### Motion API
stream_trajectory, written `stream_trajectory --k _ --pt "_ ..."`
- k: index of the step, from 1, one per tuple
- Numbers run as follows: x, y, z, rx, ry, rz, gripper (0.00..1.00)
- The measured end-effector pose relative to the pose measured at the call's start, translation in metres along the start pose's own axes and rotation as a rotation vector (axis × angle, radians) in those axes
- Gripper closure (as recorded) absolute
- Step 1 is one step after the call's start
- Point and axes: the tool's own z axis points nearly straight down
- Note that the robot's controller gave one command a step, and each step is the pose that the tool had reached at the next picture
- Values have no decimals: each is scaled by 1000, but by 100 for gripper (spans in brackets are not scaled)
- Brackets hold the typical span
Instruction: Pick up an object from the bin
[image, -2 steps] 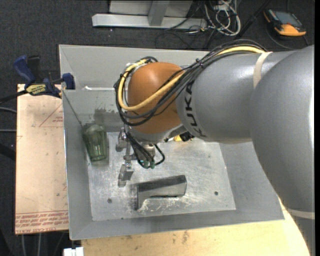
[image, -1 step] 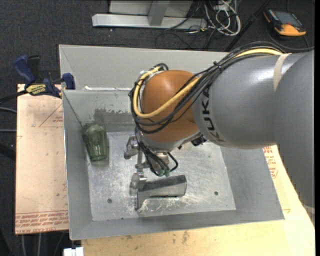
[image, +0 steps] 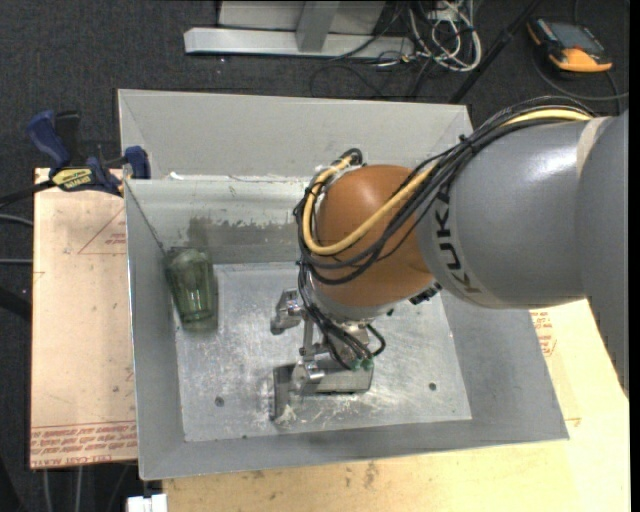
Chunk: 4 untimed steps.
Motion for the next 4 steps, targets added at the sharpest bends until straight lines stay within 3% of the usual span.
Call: stream_trajectory --k 1,2,3,4 --pt "-3 -14 48 -1 -2 -2 0" --pt "21 -59 91 -7 -20 -34 100" --pt "21 -59 91 -7 -20 -34 100" --pt "30 -63 43 -2 6 -228 100"
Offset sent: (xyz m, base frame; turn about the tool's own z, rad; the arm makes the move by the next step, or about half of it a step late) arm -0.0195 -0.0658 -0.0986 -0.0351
